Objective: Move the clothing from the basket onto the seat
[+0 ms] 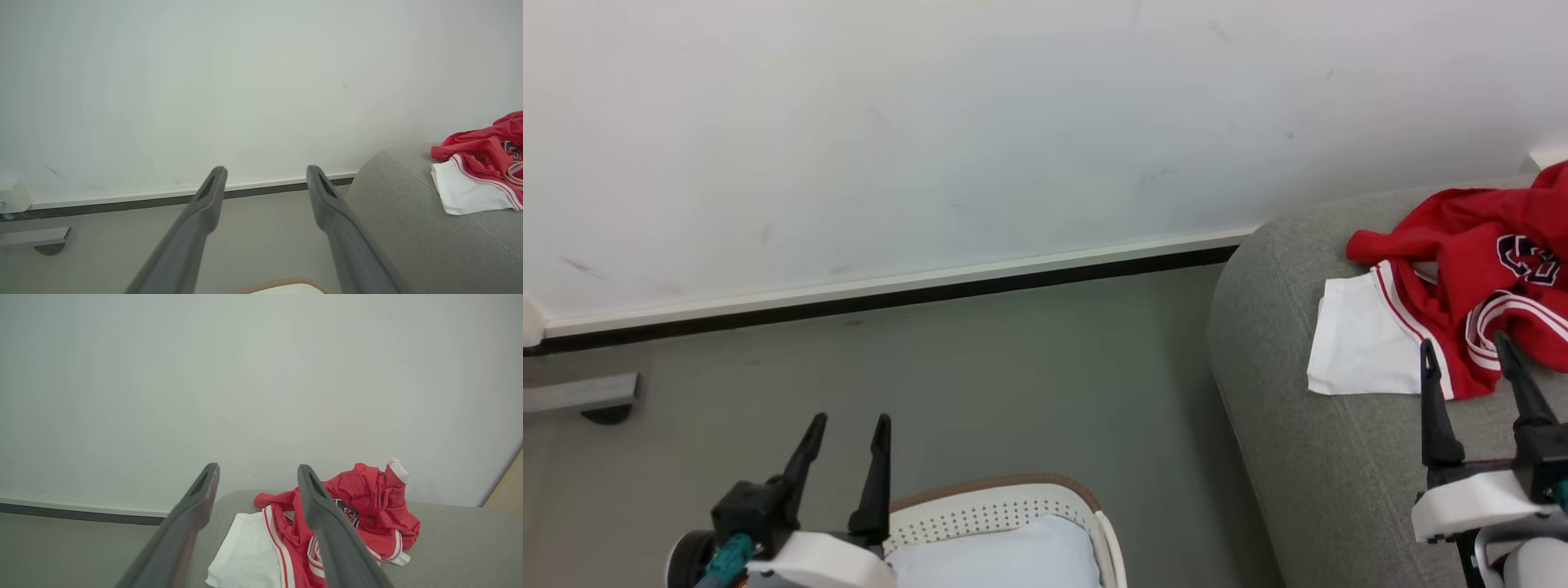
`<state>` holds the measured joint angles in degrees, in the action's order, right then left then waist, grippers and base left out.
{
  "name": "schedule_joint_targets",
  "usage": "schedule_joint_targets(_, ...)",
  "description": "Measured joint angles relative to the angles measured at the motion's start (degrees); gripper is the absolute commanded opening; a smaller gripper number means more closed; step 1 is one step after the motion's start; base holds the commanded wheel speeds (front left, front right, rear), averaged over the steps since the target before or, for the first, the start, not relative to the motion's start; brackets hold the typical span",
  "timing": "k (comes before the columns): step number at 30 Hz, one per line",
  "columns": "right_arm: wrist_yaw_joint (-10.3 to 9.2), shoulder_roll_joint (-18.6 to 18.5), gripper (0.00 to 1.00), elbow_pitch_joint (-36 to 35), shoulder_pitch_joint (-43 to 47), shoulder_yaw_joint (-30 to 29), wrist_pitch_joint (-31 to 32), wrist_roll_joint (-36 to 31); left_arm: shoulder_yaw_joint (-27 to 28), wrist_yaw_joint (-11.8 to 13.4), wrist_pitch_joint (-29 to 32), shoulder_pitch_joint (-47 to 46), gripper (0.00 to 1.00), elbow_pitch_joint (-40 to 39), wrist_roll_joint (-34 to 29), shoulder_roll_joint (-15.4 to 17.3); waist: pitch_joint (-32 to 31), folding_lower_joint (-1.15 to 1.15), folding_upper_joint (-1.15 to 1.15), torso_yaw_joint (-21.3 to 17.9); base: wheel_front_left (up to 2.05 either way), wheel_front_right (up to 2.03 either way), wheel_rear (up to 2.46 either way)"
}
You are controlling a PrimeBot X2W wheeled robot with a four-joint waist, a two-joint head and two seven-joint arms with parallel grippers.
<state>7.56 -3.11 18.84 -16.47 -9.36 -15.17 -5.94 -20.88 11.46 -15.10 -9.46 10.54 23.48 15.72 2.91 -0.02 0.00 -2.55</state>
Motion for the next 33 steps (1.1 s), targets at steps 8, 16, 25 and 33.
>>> schedule_joint_targets(8, 0.00, 0.27, 1.00, -0.36, 6.52, 4.11, 0.00, 4.48, 4.64, -2.16, -0.03, 5.94, 1.00, -1.53, -2.92, -1.55, -2.89, 0.01, 0.00, 1.63, 0.00, 0.00, 0.00)
schedule_joint_targets(16, 0.00, 0.25, 1.00, 0.08, 10.11, 6.38, 0.00, 6.32, 8.14, -5.14, -0.03, 8.42, 1.00, -1.88, -6.00, -4.07, -4.66, 0.01, 0.00, 2.11, 0.00, 0.00, 0.00)
schedule_joint_targets(25, 0.00, 0.24, 1.00, 0.70, 11.26, 6.87, 0.00, 8.12, 11.01, -8.51, -0.03, 8.84, 1.00, -1.42, -8.92, -6.10, -5.07, 0.02, 0.00, 1.66, 0.00, 0.00, 0.00)
schedule_joint_targets(33, 0.00, 0.46, 0.00, 2.46, 11.98, 7.03, 0.00, 8.12, 11.52, -9.94, -0.02, 9.48, 0.00, 1.16, -9.78, -7.50, -5.15, 0.02, 0.00, 1.29, 0.00, 0.00, 0.00)
